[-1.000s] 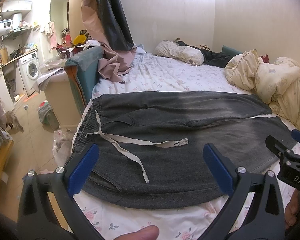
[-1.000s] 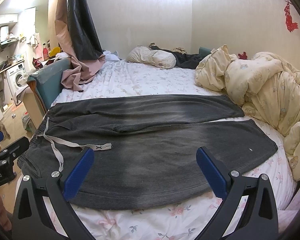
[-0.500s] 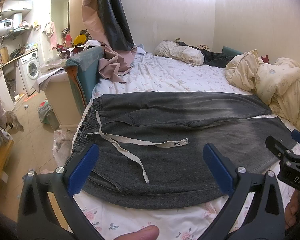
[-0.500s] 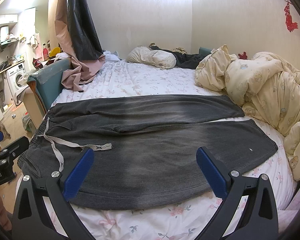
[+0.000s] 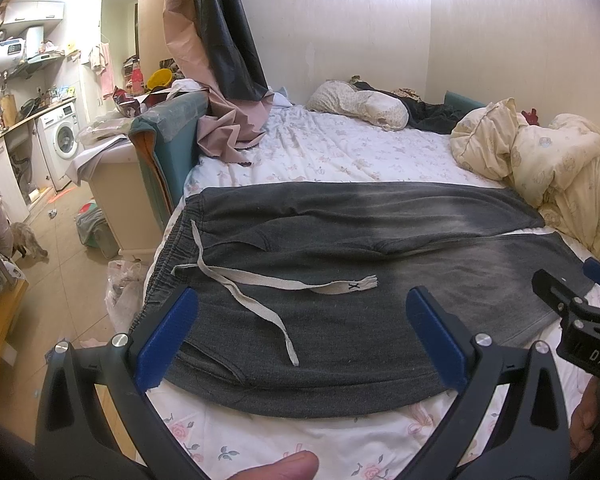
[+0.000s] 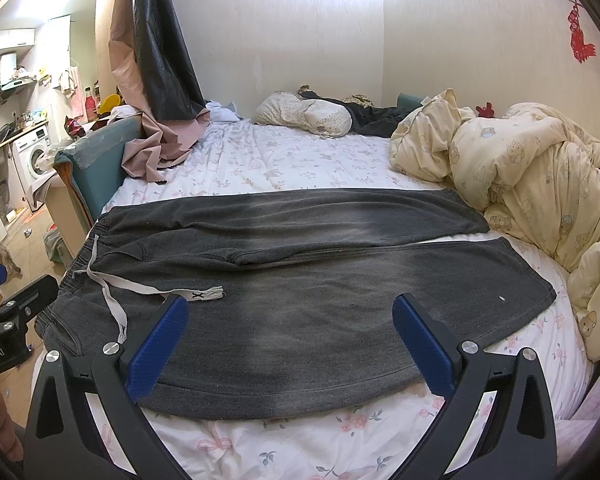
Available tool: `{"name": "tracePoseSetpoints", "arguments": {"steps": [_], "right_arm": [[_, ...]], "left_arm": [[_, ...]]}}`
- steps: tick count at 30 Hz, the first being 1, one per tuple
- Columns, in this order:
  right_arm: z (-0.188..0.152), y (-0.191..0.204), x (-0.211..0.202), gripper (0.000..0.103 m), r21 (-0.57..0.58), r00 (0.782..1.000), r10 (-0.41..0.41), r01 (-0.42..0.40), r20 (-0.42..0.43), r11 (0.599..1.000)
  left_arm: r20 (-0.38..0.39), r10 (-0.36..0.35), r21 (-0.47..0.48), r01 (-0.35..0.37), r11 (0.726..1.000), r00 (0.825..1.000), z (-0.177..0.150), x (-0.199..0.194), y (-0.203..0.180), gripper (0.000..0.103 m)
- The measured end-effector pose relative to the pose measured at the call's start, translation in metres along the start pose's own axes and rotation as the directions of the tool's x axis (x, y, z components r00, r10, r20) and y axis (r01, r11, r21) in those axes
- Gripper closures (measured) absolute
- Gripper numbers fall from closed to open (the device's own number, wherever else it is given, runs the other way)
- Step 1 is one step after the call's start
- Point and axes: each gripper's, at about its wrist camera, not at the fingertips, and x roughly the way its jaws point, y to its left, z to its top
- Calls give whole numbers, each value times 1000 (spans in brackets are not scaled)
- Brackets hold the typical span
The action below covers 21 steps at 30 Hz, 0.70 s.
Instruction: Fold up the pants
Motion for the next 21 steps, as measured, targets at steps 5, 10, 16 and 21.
{"name": "tracePoseSetpoints", "arguments": {"steps": [5,10,16,21], "right_arm": [[0,0,0,0,1,1000,1,-1,0,1000],[-2,0,1,0,1,1000,3,-3,-4,1000],[-4,1,2,0,2,1000,4,-3,-6,1000],[-5,-1,6,0,23,1000,3,-3,-18,1000]], "left_arm": [[-1,-1,1,1,1000,1000,0,0,0,1],[-1,1,0,-1,1000,1000,2,-2,1,1],[-6,39,-4,-39,999,999,-1,1,7,1],[-54,126,-28,-128,991,991,1,18,34,1]]}}
